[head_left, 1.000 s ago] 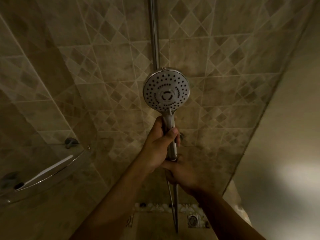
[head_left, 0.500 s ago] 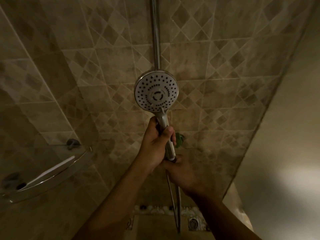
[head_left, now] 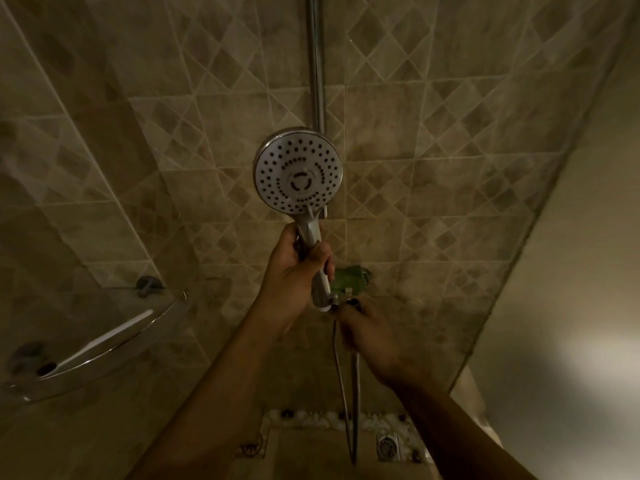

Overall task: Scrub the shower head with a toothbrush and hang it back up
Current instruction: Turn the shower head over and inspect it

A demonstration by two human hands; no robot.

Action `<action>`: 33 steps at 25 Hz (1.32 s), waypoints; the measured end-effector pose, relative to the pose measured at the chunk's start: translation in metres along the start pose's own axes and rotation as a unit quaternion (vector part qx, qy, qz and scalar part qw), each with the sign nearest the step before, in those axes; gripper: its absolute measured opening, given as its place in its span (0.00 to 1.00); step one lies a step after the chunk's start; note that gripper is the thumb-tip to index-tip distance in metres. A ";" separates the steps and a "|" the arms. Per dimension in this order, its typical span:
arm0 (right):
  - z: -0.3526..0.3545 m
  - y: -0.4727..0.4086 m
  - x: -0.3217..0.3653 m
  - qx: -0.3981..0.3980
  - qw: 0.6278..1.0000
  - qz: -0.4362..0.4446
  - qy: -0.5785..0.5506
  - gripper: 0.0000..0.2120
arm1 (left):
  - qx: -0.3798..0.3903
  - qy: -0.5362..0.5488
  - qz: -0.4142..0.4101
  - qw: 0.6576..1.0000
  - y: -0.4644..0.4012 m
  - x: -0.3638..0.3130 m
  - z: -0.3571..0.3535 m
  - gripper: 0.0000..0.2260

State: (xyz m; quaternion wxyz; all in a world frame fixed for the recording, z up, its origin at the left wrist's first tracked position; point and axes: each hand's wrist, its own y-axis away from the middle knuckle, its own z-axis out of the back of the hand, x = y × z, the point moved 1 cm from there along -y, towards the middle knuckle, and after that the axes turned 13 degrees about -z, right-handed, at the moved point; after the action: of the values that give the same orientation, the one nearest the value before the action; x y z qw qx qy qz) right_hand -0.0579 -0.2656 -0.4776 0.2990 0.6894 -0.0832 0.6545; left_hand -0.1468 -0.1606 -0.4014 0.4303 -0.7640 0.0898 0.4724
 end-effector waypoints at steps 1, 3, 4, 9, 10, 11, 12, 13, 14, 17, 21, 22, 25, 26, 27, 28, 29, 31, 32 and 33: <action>0.001 -0.001 0.001 0.014 1.000 0.008 -0.024 0.07 | -0.001 -0.008 0.000 1.000 0.000 0.000 0.002 0.10; 0.002 -0.002 0.005 0.041 0.997 0.015 -0.060 0.05 | -0.006 -0.019 -0.001 1.000 -0.001 0.000 0.006 0.10; 0.002 -0.002 0.008 0.046 0.997 0.018 -0.059 0.05 | -0.007 -0.023 -0.001 1.000 -0.001 0.000 0.007 0.09; 0.003 -0.006 0.023 0.044 0.996 0.071 0.026 0.08 | -0.022 0.000 0.021 1.000 -0.008 0.001 0.013 0.10; 0.004 -0.007 0.026 0.038 0.994 0.091 0.049 0.08 | -0.026 0.008 0.021 0.999 -0.010 0.001 0.014 0.10; 0.007 -0.008 0.030 0.029 0.991 0.111 0.065 0.08 | -0.028 0.018 0.021 0.999 -0.012 -0.001 0.014 0.10; 0.009 -0.009 0.035 0.021 0.988 0.131 0.076 0.08 | -0.031 0.025 0.021 0.999 -0.013 -0.003 0.015 0.09; 0.011 -0.011 0.040 0.016 0.985 0.149 0.081 0.08 | -0.036 0.027 0.022 0.999 -0.015 -0.006 0.016 0.09; 0.012 -0.011 0.047 0.011 0.982 0.164 0.090 0.07 | -0.043 0.023 0.026 0.998 -0.016 -0.009 0.017 0.09; 0.016 -0.011 0.067 -0.043 0.955 0.228 0.186 0.04 | -0.051 0.013 0.036 0.998 -0.021 -0.015 0.023 0.09; 0.015 -0.014 0.100 -0.084 0.901 0.316 0.286 0.03 | -0.057 -0.034 0.046 0.997 -0.032 -0.022 0.034 0.06; 0.014 -0.016 0.108 -0.085 0.887 0.328 0.314 0.06 | -0.056 -0.055 0.047 0.996 -0.036 -0.023 0.037 0.03; 0.011 -0.021 0.132 -0.095 0.856 0.339 0.379 0.09 | -0.044 -0.102 0.059 0.992 -0.047 -0.028 0.044 0.07; 0.010 -0.021 0.141 -0.100 0.854 0.342 0.380 0.09 | -0.036 -0.108 0.057 0.992 -0.052 -0.030 0.047 0.09; 0.009 -0.021 0.151 -0.110 0.852 0.346 0.376 0.09 | -0.029 -0.112 0.056 0.992 -0.057 -0.034 0.049 0.10; 0.009 -0.019 0.161 -0.120 0.851 0.353 0.369 0.09 | -0.021 -0.111 0.051 0.992 -0.061 -0.039 0.050 0.11; 0.008 -0.017 0.171 -0.128 0.854 0.357 0.357 0.08 | -0.016 -0.107 0.050 0.993 -0.065 -0.043 0.051 0.11; 0.008 -0.012 0.191 -0.127 0.866 0.360 0.324 0.06 | -0.015 -0.093 0.052 0.994 -0.075 -0.052 0.051 0.10; 0.008 -0.009 0.201 -0.124 0.874 0.356 0.306 0.06 | -0.018 -0.085 0.053 0.995 -0.080 -0.055 0.051 0.11; 0.006 -0.007 0.211 -0.122 0.881 0.353 0.291 0.06 | -0.023 -0.078 0.054 0.995 -0.087 -0.060 0.052 0.11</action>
State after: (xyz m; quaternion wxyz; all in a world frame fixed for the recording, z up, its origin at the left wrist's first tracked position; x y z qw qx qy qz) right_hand -0.0219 -0.2052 -0.2785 0.1404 0.3507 -0.3096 0.8726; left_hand -0.1646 -0.0848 -0.3131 0.3923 -0.7281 0.0866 0.5555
